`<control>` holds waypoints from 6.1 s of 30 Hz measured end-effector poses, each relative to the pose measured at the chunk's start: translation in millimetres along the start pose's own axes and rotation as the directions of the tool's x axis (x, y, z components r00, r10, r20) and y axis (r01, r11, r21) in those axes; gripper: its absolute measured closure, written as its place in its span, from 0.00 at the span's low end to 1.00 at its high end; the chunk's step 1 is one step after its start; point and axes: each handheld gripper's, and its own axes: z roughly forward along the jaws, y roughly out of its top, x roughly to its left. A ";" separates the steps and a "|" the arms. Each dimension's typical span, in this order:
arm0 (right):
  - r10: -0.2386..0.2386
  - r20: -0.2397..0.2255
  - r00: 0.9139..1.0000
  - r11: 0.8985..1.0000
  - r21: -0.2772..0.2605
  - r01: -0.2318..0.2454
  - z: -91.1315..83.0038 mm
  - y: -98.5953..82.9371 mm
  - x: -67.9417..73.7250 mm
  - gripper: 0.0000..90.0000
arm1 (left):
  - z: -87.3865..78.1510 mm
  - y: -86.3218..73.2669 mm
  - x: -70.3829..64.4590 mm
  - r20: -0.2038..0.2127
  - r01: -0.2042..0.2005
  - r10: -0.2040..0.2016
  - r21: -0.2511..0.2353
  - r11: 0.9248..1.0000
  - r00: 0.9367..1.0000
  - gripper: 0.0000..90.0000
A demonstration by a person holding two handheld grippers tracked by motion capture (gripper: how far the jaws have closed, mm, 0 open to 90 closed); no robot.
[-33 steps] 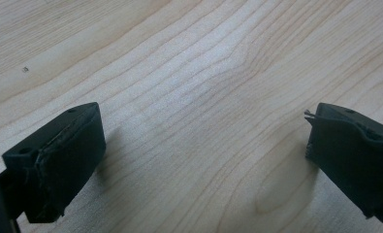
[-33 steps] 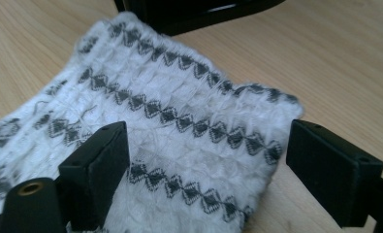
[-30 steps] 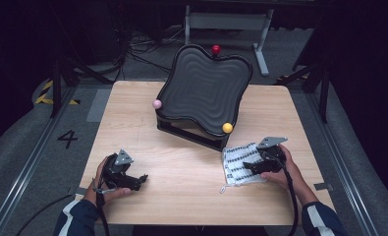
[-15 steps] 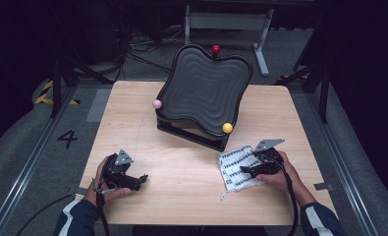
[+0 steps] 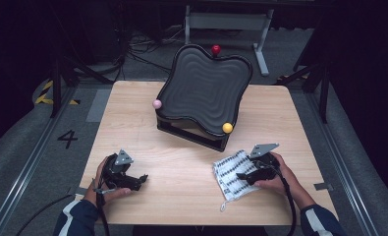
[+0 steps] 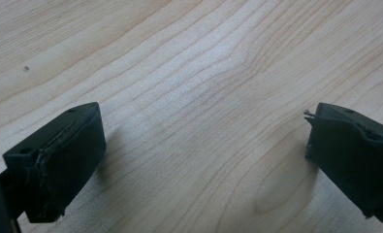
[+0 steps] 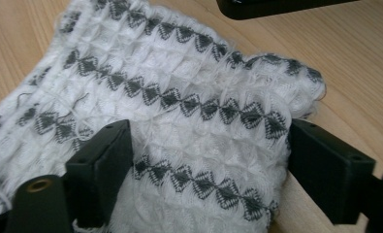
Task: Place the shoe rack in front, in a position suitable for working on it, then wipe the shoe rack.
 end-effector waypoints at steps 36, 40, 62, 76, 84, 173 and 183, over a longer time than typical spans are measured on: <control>-0.078 -0.086 0.993 0.997 -0.003 0.078 -2.5 -0.1 24.5 0.40 | 0.7 0.6 0.2 0.003 0.004 -0.004 0.000 1.000 1.000 0.00; -0.098 -0.101 0.990 0.995 -0.033 0.096 -5.5 -2.8 26.4 0.60 | 2.1 4.7 5.1 -0.016 -0.007 0.006 -0.010 1.000 1.000 0.05; -0.167 -0.071 0.983 0.985 -0.059 0.163 -11.3 -9.3 31.4 0.88 | 34.3 83.7 27.2 -0.064 -0.001 -0.008 -0.147 0.989 0.998 0.22; -0.162 -0.069 0.984 0.985 -0.071 0.157 -11.6 -11.6 30.6 0.87 | 74.1 125.9 40.5 -0.159 0.011 -0.040 -0.181 0.983 0.987 0.33; -0.161 -0.073 0.984 0.985 -0.071 0.156 -12.2 -12.2 30.6 0.87 | 70.7 137.2 43.3 -0.142 0.024 -0.060 -0.247 0.969 0.988 0.54; -0.142 -0.005 0.990 0.981 -0.137 0.140 -30.0 -24.5 27.3 0.89 | 41.3 86.2 -77.1 0.183 -0.092 0.164 -0.350 0.932 0.969 0.83; -0.124 0.052 0.991 0.968 -0.215 0.133 -35.1 -11.1 30.5 0.89 | 34.8 83.2 -84.5 0.185 -0.127 0.197 -0.334 0.934 0.963 0.83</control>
